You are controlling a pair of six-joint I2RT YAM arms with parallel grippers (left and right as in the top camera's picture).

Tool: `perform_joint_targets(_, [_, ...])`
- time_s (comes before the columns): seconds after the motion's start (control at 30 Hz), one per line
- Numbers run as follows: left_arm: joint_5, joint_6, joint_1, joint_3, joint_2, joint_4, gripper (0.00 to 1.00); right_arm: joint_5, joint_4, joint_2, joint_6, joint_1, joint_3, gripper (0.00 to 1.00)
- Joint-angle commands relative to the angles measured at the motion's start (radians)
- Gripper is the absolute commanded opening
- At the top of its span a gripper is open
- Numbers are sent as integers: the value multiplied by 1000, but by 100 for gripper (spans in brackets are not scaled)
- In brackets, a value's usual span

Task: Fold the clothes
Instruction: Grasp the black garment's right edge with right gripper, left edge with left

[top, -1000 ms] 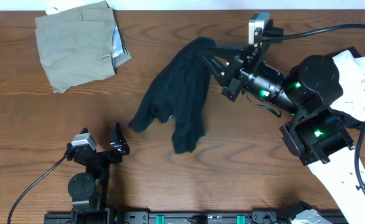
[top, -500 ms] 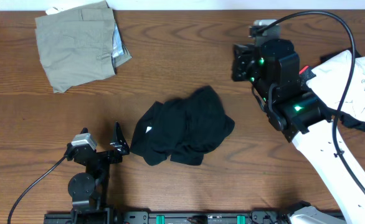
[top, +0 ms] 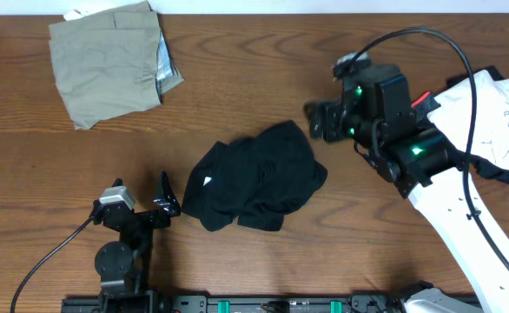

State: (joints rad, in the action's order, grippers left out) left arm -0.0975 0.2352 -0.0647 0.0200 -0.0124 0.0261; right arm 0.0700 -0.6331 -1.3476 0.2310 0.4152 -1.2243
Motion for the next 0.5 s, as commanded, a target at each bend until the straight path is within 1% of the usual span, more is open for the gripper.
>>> perform_joint_targets(0.0, [-13, -2, -4, -16, 0, 34, 98, 99, -77, 0, 0, -8, -9, 96])
perform_joint_targets(0.07, [-14, -2, -4, -16, 0, 34, 98, 101, -134, -4, 1, -8, -2, 99])
perform_joint_targets(0.23, [-13, -2, -4, -16, 0, 34, 98, 152, -214, -23, 71, -2, 10, 99])
perform_joint_targets(0.33, [-14, -2, -4, -16, 0, 34, 98, 153, -212, -34, 83, 21, 32, 98])
perform_joint_targets(0.47, [-13, -2, -4, -16, 0, 34, 98, 155, -158, -48, 150, 66, 81, 97])
